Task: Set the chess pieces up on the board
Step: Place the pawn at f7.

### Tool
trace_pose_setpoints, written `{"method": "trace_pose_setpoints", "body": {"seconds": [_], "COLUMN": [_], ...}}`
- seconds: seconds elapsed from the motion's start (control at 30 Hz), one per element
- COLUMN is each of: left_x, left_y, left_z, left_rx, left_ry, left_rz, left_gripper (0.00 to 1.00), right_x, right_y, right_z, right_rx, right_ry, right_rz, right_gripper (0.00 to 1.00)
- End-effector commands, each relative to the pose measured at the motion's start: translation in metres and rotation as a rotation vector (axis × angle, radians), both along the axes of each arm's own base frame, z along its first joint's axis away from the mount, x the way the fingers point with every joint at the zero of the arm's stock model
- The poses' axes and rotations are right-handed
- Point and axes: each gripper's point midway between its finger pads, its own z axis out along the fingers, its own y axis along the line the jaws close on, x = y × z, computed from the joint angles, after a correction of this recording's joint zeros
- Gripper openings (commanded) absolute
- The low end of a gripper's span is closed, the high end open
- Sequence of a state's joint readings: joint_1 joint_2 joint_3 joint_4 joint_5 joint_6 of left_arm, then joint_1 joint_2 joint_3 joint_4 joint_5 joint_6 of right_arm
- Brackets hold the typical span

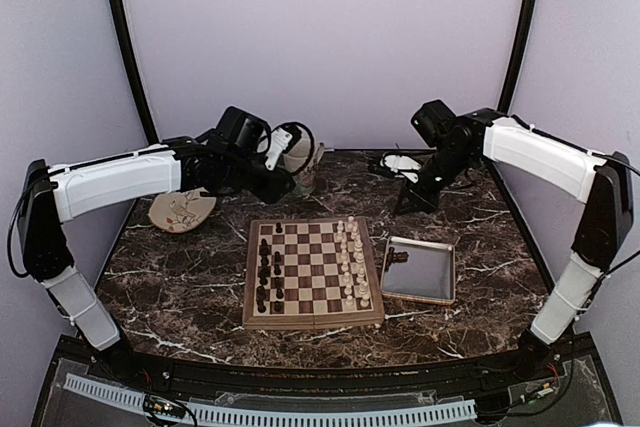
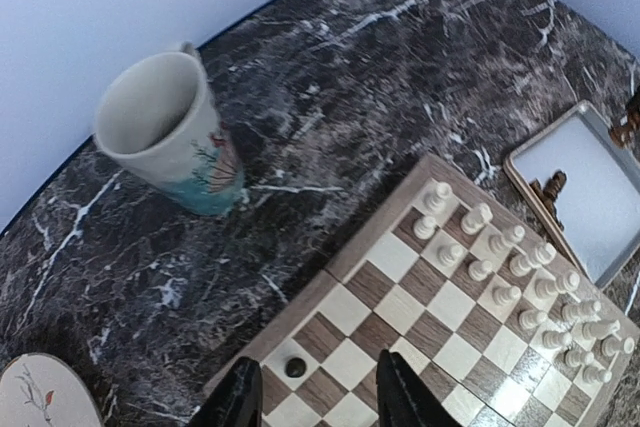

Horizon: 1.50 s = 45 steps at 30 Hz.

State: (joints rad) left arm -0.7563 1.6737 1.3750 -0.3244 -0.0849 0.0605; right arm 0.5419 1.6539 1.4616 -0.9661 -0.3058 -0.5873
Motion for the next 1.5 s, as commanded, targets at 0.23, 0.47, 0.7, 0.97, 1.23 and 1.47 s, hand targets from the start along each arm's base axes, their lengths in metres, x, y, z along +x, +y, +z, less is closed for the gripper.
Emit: {"method": "trace_pose_setpoints", "body": {"seconds": [0.23, 0.47, 0.7, 0.97, 1.23, 1.47], "left_x": [0.024, 0.029, 0.029, 0.029, 0.029, 0.03], "left_y": [0.069, 0.09, 0.093, 0.092, 0.091, 0.09], "left_z": [0.08, 0.094, 0.098, 0.095, 0.094, 0.092], "left_rx": [-0.204, -0.224, -0.233, -0.23, -0.236, -0.241], "left_ry": [-0.141, -0.179, -0.186, -0.176, -0.165, -0.155], "left_rz": [0.214, 0.257, 0.258, 0.249, 0.242, 0.232], "left_gripper": [0.43, 0.44, 0.44, 0.44, 0.45, 0.45], "right_x": [0.015, 0.013, 0.002, 0.005, 0.006, 0.009], "right_y": [0.116, 0.182, 0.225, 0.245, 0.257, 0.263], "right_z": [-0.005, -0.02, -0.048, -0.069, -0.08, -0.087], "right_rx": [-0.061, -0.061, -0.041, -0.016, 0.0, 0.014], "right_ry": [-0.027, -0.05, -0.047, -0.051, -0.054, -0.06], "right_rz": [0.158, 0.245, 0.307, 0.318, 0.324, 0.317], "right_gripper": [0.06, 0.05, 0.05, 0.05, 0.06, 0.06]}}
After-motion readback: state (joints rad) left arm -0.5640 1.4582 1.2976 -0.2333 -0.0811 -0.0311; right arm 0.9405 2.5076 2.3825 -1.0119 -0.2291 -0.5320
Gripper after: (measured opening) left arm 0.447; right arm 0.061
